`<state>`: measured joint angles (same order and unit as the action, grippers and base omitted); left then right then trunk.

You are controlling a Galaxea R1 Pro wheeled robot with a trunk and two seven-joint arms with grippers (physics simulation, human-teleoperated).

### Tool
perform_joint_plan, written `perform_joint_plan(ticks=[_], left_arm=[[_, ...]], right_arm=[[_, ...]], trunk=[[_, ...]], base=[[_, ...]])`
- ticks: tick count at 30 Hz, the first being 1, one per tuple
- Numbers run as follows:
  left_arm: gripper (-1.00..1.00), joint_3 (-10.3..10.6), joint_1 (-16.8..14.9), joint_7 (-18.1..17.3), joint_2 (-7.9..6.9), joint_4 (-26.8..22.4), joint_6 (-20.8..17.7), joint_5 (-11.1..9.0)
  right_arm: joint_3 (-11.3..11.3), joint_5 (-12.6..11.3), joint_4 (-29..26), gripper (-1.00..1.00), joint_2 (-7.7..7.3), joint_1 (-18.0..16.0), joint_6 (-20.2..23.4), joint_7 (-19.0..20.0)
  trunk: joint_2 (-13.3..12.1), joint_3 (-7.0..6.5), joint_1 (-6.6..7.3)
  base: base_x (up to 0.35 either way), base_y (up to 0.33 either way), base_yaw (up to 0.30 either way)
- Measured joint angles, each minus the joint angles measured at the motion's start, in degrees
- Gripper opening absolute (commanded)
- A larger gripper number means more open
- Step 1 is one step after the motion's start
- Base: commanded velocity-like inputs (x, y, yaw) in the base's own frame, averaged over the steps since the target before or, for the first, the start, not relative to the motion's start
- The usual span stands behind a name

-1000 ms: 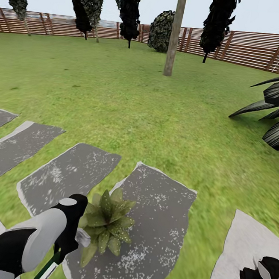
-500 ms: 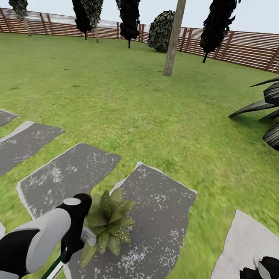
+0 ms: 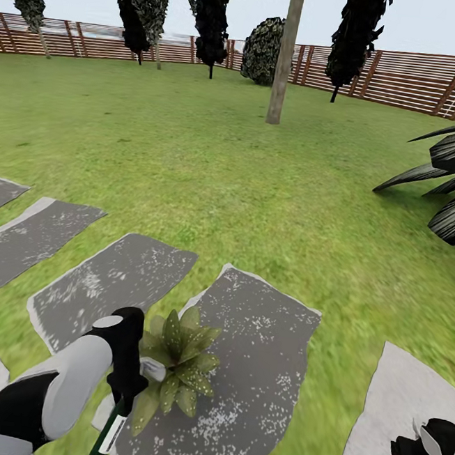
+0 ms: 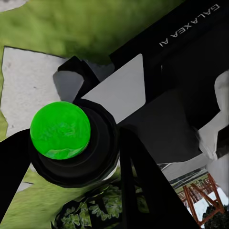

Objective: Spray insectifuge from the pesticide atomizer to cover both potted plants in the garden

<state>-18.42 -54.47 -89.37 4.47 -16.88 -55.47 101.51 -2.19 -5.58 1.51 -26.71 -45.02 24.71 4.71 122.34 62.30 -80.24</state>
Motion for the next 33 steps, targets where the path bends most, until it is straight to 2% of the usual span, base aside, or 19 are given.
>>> perform_joint_plan(ticks=[7,12,24,33], left_arm=[[-1.0,-0.03,0.0,0.0,-0.49,0.05,0.0,-0.03],[-1.0,-0.02,0.0,0.02,-0.55,0.13,0.0,-0.02],[-1.0,-0.02,-0.01,0.18,-0.5,0.09,0.0,-0.07],[-1.0,-0.03,0.0,0.34,-0.47,0.41,0.09,-0.03]], right_arm=[[-0.04,0.0,-0.03,1.0,0.01,0.0,-0.02,0.0],[-0.05,0.0,-0.04,1.0,0.01,0.01,0.0,0.01],[0.0,0.0,-0.05,1.0,0.0,0.02,0.0,0.06],[0.0,0.0,-0.03,1.0,0.01,0.0,-0.01,0.01]], trunk=[[0.0,0.0,0.0],[0.0,0.0,0.0],[0.0,0.1,0.0],[0.0,0.1,0.0]], base=[[0.0,0.004,0.0],[0.0,0.178,-0.024],[0.0,0.202,-0.236],[0.0,0.007,-0.019]])
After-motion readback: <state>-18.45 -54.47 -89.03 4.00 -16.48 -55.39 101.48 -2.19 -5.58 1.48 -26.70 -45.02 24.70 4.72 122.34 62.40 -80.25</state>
